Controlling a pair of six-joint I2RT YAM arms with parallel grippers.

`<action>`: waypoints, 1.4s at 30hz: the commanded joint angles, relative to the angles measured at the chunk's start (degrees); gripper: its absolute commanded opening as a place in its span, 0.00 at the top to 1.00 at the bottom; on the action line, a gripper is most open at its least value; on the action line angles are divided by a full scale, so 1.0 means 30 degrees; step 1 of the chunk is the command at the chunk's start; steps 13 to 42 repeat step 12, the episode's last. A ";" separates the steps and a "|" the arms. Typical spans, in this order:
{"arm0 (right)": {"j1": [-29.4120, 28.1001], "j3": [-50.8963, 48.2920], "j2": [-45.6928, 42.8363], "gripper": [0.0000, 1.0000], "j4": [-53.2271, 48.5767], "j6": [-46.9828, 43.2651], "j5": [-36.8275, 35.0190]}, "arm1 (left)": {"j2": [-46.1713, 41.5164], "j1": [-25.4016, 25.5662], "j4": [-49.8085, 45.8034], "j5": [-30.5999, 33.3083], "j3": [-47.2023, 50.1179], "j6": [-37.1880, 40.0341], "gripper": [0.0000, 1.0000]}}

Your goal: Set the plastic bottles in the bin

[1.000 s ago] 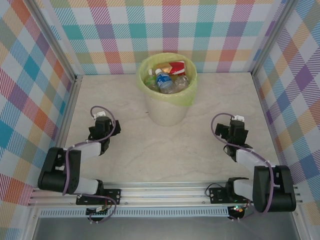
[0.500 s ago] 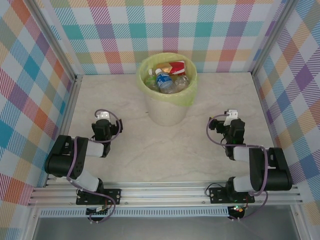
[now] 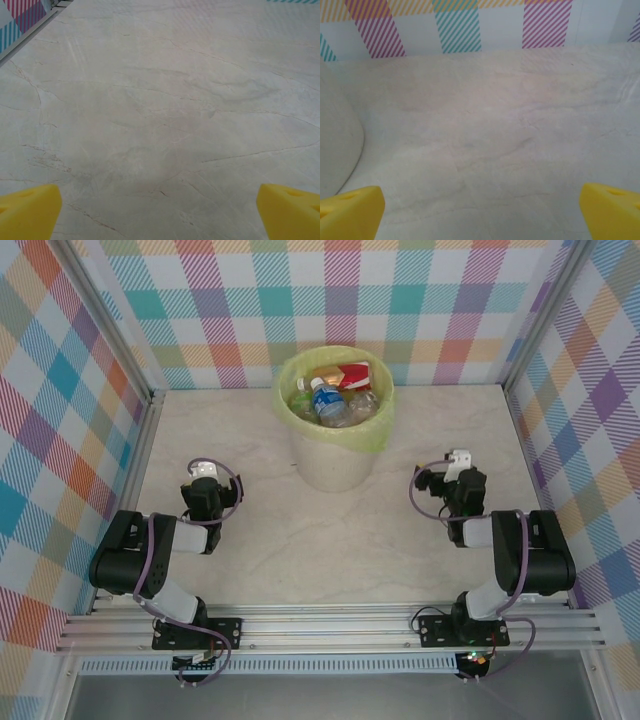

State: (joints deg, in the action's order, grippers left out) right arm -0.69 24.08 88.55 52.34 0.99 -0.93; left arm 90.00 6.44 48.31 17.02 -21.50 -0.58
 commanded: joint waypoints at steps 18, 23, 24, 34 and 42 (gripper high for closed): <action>0.0142 -0.0144 -0.0162 0.00 -0.1596 -0.0097 0.0452 | -0.0081 -0.0299 0.0322 -0.0805 -0.0372 0.0191 0.00; 0.0142 -0.0144 -0.0162 0.00 -0.1596 -0.0097 0.0452 | -0.0081 -0.0299 0.0322 -0.0805 -0.0372 0.0191 0.00; 0.0142 -0.0144 -0.0162 0.00 -0.1596 -0.0097 0.0452 | -0.0081 -0.0299 0.0322 -0.0805 -0.0372 0.0191 0.00; 0.0142 -0.0144 -0.0162 0.00 -0.1596 -0.0097 0.0452 | -0.0081 -0.0299 0.0322 -0.0805 -0.0372 0.0191 0.00; 0.0142 -0.0144 -0.0162 0.00 -0.1596 -0.0097 0.0452 | -0.0081 -0.0299 0.0322 -0.0805 -0.0372 0.0191 0.00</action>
